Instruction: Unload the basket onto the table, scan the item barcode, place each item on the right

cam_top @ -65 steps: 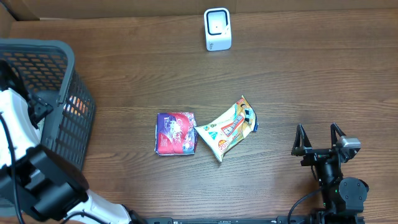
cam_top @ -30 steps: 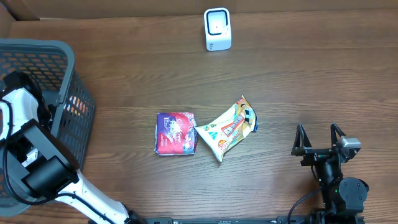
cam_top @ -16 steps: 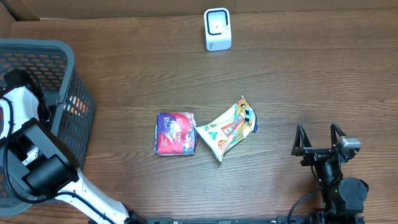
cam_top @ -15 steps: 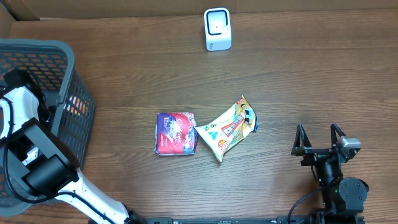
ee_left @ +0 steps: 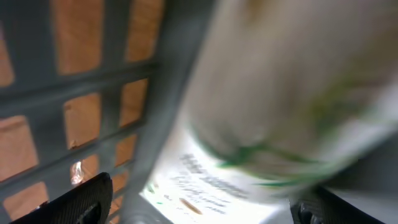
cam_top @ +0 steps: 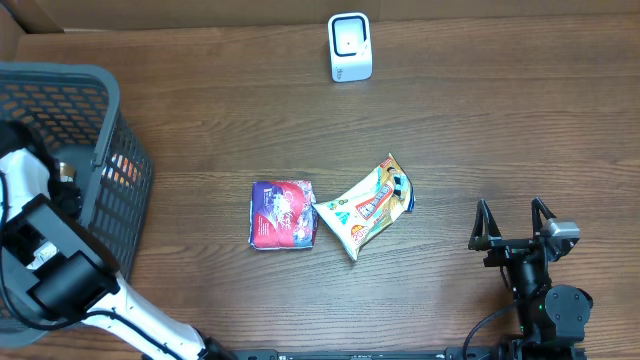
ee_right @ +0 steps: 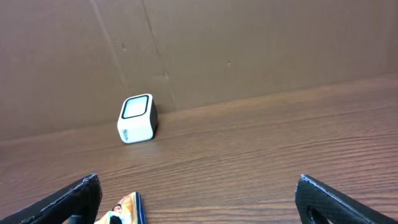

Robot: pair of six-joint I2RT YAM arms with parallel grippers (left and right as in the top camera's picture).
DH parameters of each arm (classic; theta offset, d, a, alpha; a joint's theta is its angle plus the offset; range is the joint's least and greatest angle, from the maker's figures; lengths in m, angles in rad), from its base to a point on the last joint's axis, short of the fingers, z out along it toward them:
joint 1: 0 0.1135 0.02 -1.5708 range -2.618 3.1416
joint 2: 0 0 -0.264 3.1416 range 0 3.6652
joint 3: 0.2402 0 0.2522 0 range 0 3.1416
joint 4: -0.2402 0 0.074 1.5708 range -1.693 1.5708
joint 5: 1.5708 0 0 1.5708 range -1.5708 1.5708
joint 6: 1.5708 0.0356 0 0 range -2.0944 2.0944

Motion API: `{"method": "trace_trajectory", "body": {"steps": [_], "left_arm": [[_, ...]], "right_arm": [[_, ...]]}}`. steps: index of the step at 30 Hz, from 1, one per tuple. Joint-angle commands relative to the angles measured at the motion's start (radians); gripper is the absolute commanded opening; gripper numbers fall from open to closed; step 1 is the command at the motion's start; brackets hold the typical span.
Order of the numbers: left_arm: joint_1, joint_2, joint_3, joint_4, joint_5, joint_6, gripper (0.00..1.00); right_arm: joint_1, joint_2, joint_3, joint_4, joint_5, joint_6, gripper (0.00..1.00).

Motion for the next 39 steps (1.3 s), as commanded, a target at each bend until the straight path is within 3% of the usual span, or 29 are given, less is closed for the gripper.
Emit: {"method": "trace_trajectory", "body": {"steps": [1,5,9,11,14,21,27,39], "left_arm": [[0.047,0.074,-0.041,0.003,0.032,0.035,0.77],[0.062,0.074,-0.041,0.008,0.116,0.035,0.59],[0.064,0.074,-0.041,0.009,0.192,0.031,0.47],[0.061,0.074,-0.041,0.006,0.198,0.022,0.33],[0.060,0.074,-0.041,0.002,0.198,0.003,0.06],[0.058,0.074,-0.041,-0.009,0.209,-0.049,0.04],[0.011,0.074,0.014,-0.069,0.343,-0.076,0.04],[-0.204,0.068,0.507,-0.384,0.458,-0.187,0.04]], "right_arm": [[-0.002,-0.007,-0.010,0.004,0.010,-0.008,1.00],[-0.002,-0.007,-0.010,0.004,0.010,-0.008,1.00],[-0.002,-0.007,-0.010,0.004,0.010,-0.008,1.00],[-0.002,-0.007,-0.010,0.004,0.010,-0.008,1.00],[-0.002,-0.007,-0.010,0.004,0.010,-0.008,1.00],[-0.002,-0.007,-0.010,0.004,0.010,-0.008,1.00],[-0.002,-0.007,-0.010,0.004,0.010,-0.008,1.00],[-0.002,-0.007,-0.010,0.004,0.010,-0.008,1.00]]}}
